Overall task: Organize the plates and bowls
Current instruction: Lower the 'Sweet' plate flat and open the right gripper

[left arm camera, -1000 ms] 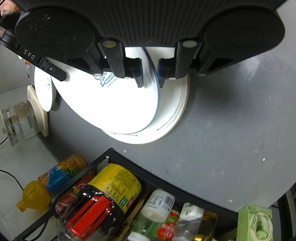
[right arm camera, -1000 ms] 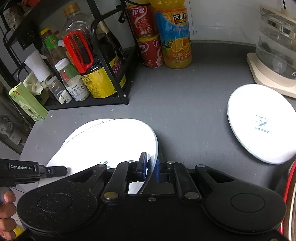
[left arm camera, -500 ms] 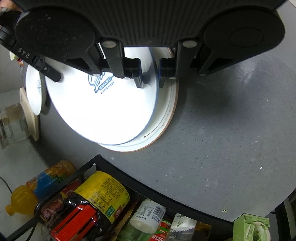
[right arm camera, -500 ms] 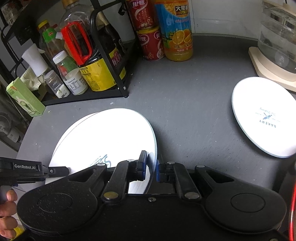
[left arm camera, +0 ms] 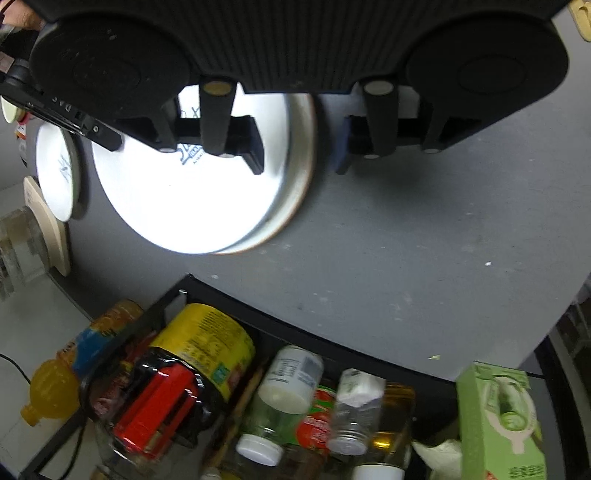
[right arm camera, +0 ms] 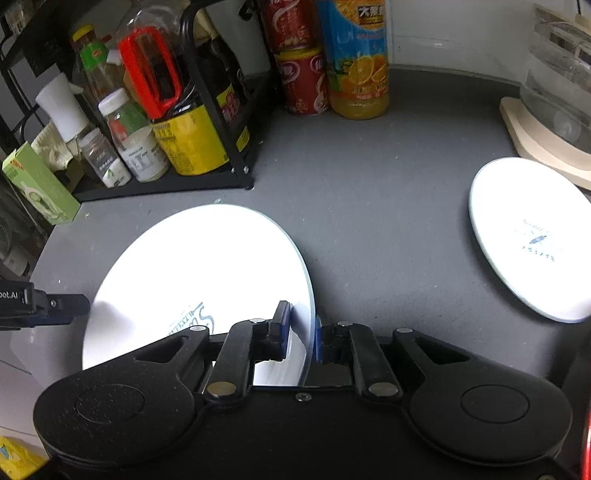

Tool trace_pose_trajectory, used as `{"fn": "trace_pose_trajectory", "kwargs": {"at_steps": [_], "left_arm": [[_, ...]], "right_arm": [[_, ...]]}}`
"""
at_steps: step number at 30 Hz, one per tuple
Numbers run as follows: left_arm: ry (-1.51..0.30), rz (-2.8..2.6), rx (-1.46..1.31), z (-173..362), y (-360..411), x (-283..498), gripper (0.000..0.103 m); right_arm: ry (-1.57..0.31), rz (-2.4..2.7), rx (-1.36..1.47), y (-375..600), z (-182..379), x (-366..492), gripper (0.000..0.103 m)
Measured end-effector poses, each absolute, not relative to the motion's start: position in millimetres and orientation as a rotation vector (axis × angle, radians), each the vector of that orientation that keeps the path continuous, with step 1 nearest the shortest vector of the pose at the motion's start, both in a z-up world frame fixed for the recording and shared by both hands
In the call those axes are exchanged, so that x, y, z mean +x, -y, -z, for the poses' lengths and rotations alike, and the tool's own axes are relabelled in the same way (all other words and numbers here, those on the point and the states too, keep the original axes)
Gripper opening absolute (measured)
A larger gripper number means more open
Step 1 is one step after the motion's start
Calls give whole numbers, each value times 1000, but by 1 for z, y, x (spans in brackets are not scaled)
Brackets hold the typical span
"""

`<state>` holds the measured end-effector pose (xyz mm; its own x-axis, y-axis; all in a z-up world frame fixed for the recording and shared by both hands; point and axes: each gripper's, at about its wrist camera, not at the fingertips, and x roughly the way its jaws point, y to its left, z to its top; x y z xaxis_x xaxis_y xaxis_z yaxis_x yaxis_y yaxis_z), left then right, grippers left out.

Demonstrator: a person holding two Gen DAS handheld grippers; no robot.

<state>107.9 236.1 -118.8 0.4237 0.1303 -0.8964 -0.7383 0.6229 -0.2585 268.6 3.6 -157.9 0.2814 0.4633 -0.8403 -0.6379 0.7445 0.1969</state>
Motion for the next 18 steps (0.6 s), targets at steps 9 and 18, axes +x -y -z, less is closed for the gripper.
{"fn": "trace_pose_trajectory", "kwargs": {"at_steps": [9,18], "left_arm": [[-1016,-635,-761,135,-246,95,49],[-1008,-650,-708,118,-243,98,52]], "right_arm": [[-1063,-743,-228,-17,165,266,17],[-1088,-764,-160,-14,141,269,57]]}}
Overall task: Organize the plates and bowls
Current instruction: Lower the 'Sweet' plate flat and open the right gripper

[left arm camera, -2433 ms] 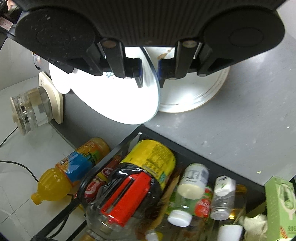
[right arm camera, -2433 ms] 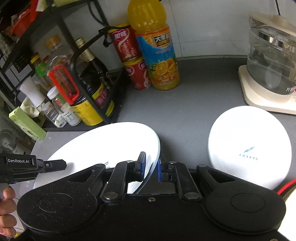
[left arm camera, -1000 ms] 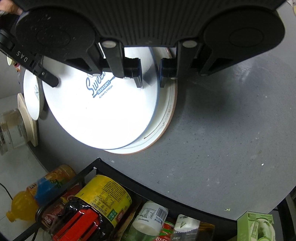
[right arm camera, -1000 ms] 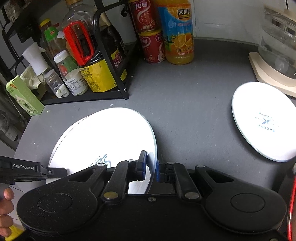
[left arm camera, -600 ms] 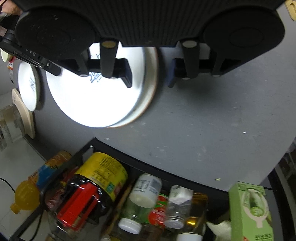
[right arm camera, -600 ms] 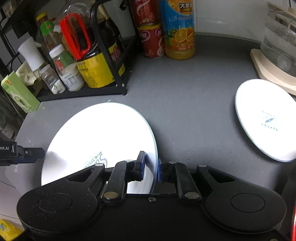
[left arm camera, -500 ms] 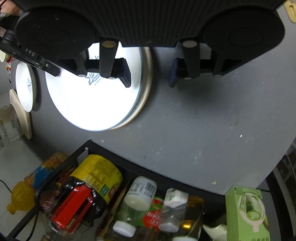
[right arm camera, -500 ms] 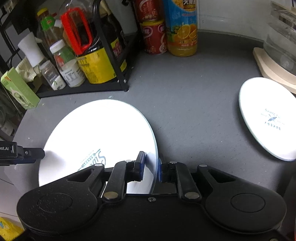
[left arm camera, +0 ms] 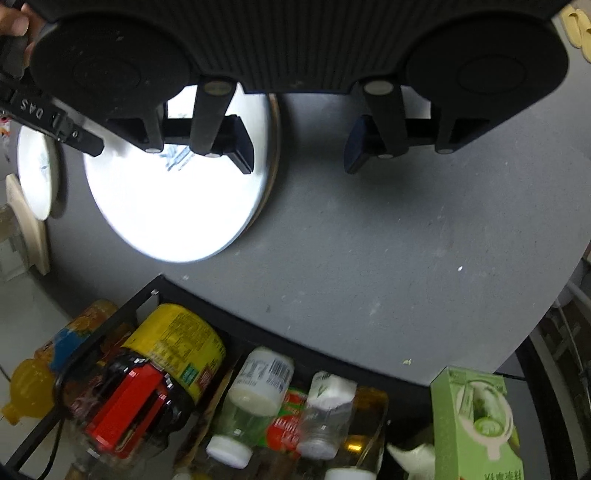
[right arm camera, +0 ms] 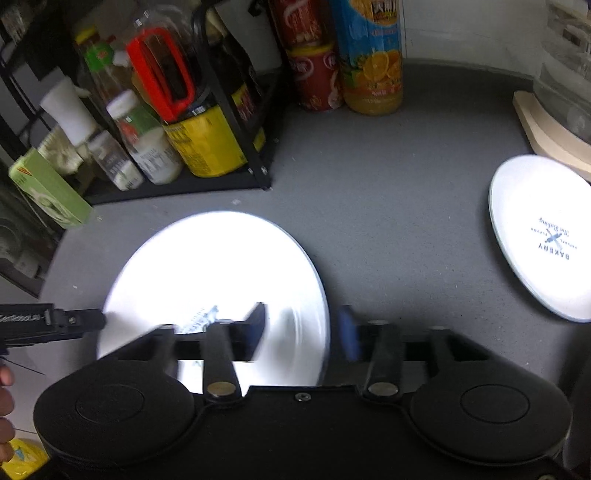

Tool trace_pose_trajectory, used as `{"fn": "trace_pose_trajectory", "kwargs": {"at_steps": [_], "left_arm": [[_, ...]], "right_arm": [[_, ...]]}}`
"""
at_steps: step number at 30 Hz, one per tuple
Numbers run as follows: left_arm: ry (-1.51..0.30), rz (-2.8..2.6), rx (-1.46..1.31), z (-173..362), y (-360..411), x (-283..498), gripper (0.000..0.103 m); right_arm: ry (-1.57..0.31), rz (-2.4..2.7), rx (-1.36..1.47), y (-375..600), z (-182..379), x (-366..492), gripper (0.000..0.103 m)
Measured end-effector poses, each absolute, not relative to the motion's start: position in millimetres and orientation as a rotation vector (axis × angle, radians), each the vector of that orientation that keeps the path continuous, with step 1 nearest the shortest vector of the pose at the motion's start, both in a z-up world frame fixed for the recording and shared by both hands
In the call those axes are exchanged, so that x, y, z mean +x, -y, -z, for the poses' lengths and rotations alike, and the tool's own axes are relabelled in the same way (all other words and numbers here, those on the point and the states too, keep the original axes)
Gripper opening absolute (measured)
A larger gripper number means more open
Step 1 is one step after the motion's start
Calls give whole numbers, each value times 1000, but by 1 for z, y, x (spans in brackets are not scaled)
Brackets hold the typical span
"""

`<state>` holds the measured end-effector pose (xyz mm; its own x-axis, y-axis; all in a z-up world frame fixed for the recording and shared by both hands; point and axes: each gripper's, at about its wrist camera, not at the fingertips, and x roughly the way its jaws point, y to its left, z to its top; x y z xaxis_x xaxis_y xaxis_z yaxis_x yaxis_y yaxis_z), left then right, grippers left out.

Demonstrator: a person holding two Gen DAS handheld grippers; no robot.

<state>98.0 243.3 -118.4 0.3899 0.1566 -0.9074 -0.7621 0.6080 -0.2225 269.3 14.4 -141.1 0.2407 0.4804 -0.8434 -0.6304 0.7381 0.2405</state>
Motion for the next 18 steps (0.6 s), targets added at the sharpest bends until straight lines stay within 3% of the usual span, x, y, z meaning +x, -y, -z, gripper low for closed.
{"fn": "trace_pose_trajectory", "kwargs": {"at_steps": [5,11,18], "left_arm": [[-994,-634,-687,101,-239,104,54],[-989,-588,-660,88,-227,110,69],[-1006,-505,-624,79,-206,125,76]], "right_arm": [[-1086,-781,-142,-8,123,269,60],[-1086,-766,-178,-2,113,264,74],[-1091,-730,-145,19,102,264,92]]}}
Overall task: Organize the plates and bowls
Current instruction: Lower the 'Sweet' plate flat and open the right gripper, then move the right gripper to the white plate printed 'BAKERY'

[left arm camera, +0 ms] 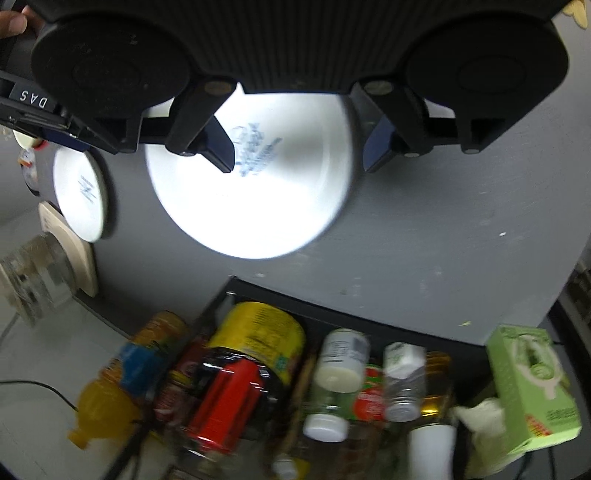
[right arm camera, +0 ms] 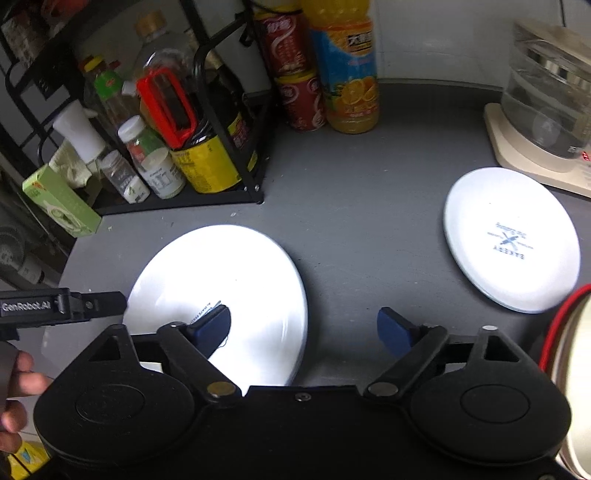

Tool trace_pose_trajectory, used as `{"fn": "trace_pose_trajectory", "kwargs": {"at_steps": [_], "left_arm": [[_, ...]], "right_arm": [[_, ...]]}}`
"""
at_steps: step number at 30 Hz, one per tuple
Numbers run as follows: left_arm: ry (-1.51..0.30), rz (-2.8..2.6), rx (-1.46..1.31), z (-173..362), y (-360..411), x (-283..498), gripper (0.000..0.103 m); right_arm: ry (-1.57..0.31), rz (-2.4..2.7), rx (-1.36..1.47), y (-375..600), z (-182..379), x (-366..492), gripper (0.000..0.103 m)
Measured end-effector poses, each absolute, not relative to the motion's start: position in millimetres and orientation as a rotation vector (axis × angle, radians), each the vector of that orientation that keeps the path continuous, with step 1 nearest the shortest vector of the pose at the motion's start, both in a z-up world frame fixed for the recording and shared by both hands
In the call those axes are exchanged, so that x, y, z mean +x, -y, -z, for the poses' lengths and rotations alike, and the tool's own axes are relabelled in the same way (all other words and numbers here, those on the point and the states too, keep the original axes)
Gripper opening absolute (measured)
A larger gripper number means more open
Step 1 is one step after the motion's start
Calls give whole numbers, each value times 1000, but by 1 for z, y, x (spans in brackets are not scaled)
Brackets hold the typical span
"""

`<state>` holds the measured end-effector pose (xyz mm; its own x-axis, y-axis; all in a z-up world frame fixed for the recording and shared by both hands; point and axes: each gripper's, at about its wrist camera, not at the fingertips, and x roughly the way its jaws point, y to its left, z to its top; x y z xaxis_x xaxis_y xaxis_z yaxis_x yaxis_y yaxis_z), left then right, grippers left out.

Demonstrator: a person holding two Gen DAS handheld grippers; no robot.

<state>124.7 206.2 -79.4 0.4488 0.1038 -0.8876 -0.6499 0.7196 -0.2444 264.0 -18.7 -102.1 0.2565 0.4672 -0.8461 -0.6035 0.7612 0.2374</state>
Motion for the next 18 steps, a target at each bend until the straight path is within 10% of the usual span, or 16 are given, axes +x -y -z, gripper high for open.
{"fn": "trace_pose_trajectory", "kwargs": {"at_steps": [18], "left_arm": [[-1029,-265,-554,64,-133,205,82]], "right_arm": [[-1016,-583,-64,99,64,297,103]]}}
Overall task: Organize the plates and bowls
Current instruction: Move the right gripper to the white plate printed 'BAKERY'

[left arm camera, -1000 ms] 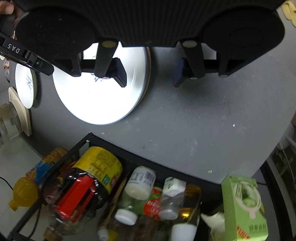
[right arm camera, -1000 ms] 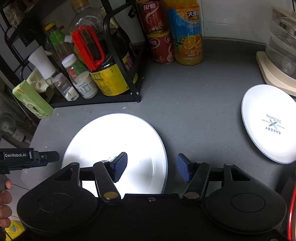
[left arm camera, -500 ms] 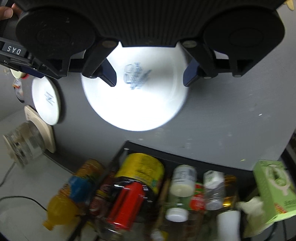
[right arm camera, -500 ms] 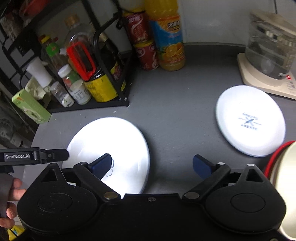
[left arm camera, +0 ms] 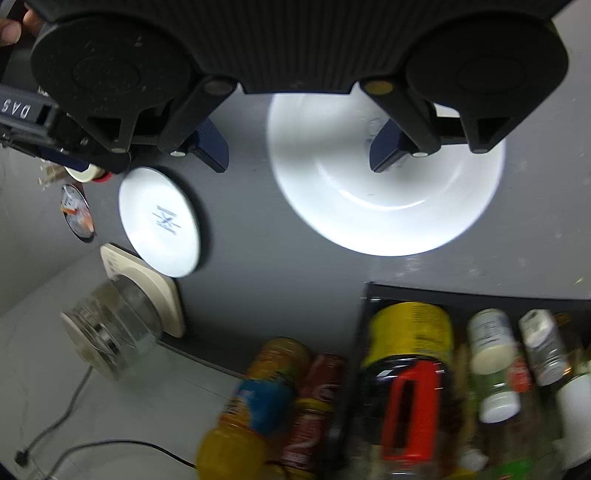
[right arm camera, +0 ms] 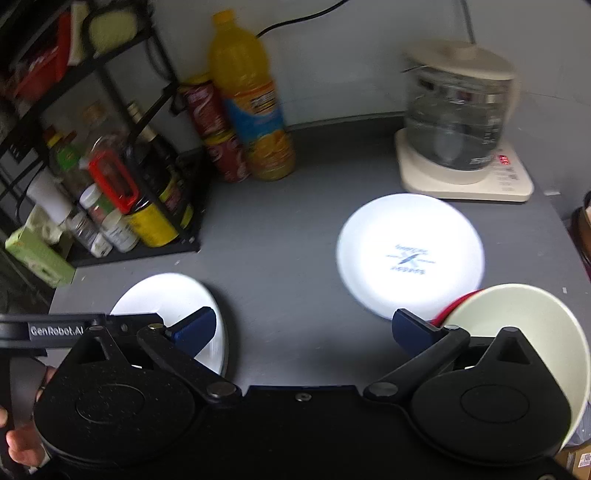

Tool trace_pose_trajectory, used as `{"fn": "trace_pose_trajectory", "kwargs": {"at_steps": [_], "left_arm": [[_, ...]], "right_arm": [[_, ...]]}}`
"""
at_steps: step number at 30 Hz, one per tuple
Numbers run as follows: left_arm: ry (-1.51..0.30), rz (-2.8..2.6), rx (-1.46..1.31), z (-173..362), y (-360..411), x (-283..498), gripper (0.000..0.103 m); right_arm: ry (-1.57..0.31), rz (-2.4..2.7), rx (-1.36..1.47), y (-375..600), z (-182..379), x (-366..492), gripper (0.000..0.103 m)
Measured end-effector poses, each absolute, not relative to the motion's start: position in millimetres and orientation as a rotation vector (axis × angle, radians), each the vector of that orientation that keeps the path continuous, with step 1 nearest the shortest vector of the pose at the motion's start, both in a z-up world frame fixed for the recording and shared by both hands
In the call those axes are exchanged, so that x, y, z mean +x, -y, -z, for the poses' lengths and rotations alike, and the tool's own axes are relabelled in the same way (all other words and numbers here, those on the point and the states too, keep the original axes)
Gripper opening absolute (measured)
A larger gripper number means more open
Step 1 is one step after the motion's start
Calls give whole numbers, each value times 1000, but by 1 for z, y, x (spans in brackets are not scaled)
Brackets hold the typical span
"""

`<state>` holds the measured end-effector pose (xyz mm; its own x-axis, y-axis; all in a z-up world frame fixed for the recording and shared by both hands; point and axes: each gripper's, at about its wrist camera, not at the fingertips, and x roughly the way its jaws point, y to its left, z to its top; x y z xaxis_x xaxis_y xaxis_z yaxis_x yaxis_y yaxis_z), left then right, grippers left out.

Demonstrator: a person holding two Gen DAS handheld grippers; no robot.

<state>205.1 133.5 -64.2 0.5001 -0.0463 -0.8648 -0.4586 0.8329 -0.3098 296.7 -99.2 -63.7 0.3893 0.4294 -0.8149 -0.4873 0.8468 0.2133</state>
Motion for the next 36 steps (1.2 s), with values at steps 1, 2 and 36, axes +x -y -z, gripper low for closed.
{"fn": "trace_pose_trajectory", "kwargs": {"at_steps": [1,2,36], "left_arm": [[-1032,-256,-547,64,-129,210,82],[-1036,-250,-544,65,-125,214,82],[-1123,-241,-741,135,-62,348,52]], "right_arm": [[-1014,-575,-62,103,63,300,103],[-1013,-564,-59,107,63,303,103],[-1220,-444,84,208,123,466,62]]}}
